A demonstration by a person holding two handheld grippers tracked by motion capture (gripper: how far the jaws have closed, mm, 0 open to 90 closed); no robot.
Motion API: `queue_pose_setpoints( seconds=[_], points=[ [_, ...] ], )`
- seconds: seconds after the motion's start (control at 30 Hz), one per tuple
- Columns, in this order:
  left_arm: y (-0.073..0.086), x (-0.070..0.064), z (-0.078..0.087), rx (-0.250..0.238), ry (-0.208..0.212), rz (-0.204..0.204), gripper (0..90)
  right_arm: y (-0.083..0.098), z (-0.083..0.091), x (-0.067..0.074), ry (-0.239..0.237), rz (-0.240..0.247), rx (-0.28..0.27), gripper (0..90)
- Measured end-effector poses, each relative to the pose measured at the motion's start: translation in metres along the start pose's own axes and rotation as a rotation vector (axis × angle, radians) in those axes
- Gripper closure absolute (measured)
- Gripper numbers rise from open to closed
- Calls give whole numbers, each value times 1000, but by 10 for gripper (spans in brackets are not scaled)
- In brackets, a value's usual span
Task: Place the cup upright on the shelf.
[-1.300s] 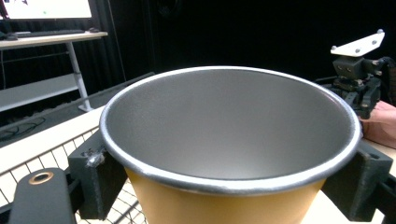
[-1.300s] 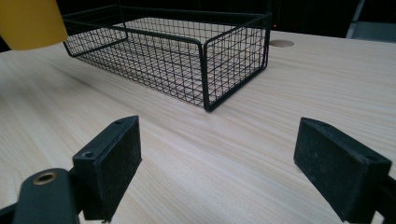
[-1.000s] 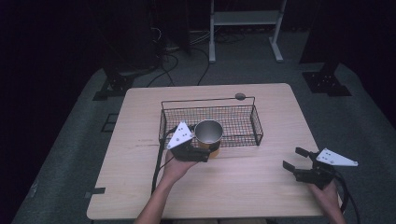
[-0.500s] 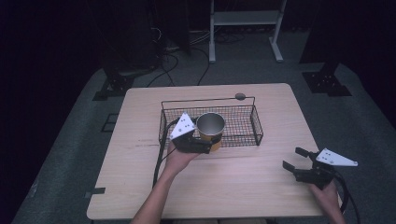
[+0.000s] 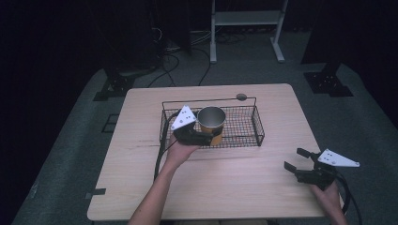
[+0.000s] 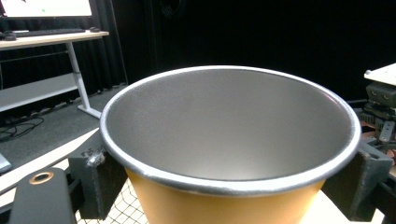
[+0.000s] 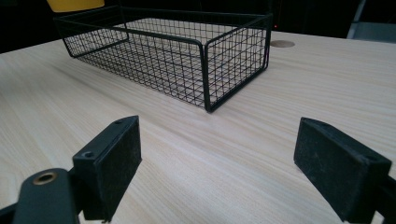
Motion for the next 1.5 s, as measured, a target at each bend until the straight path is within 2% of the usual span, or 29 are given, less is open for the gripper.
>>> queue_pose_setpoints(
  seconds=[0.33,0.6,0.7,0.8,0.87,1.03,1.2,1.43,1.5],
  points=[
    [-10,14,-12,10,0,-8,131,0,0,0,-2,0,0,139],
    [-18,28,-22,9,2,2,131,0,0,0,-2,0,0,139],
    [-20,32,-25,16,-1,-13,131,0,0,0,-2,0,-1,139],
    [-22,36,-29,9,8,-9,131,0,0,0,-4,-1,0,139],
    [-22,39,-31,2,12,-2,131,0,0,0,-4,0,0,139],
    [-21,48,-37,15,5,-23,130,0,0,0,-4,0,-3,139],
    [-19,60,-44,36,5,-11,130,0,1,0,-3,-9,-5,139],
    [-15,66,-52,53,18,-23,130,0,1,-1,-3,-5,-6,139],
    [-14,67,-55,40,27,-22,130,0,1,0,-3,-4,-6,139]
  ],
)
Point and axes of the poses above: each handheld gripper's, and its own axes: z roughly backward along the jaws, y roughly out of its underside, x roughly to its left, the point moved 5 cm from there along -z, roughly forward along the jaws, and after that the axes turned 7 degrees about z, right-handed, at the moved point
